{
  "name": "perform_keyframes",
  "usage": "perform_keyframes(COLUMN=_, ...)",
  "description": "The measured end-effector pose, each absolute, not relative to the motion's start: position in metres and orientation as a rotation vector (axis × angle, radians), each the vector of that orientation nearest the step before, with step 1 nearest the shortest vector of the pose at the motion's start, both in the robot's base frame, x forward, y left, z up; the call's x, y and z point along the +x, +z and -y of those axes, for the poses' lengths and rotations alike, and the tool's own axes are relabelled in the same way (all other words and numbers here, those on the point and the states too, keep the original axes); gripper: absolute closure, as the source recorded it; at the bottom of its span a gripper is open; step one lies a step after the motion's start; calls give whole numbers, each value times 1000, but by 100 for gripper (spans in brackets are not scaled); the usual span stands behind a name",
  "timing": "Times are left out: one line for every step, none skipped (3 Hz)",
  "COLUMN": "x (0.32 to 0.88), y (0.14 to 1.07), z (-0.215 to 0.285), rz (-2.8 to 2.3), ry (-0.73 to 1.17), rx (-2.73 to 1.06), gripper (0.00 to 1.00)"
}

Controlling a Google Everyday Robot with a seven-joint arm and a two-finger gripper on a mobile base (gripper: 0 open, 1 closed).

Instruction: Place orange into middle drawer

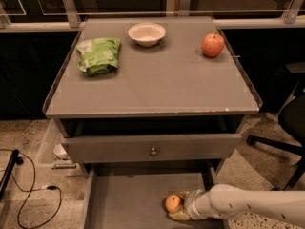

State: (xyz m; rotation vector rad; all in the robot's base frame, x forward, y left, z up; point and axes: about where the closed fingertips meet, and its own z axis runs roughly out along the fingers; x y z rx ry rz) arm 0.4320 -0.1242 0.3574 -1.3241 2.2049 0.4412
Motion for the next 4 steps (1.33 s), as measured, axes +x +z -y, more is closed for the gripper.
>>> perform_keyframes(x=432, y=357, z=124, rz=-2205, ry=441, rx=-1324, gripper=58)
perform_keyframes(x=432, y=357, z=124, rz=-2205, ry=441, rx=-1324, gripper=35)
perform_keyframes(x=432, y=357, z=124, rz=-2205, ry=441, rx=-1324, gripper=11)
perform_keyframes(x=432, y=357, z=124, rz=-2205, ry=441, rx=-1324, gripper=0)
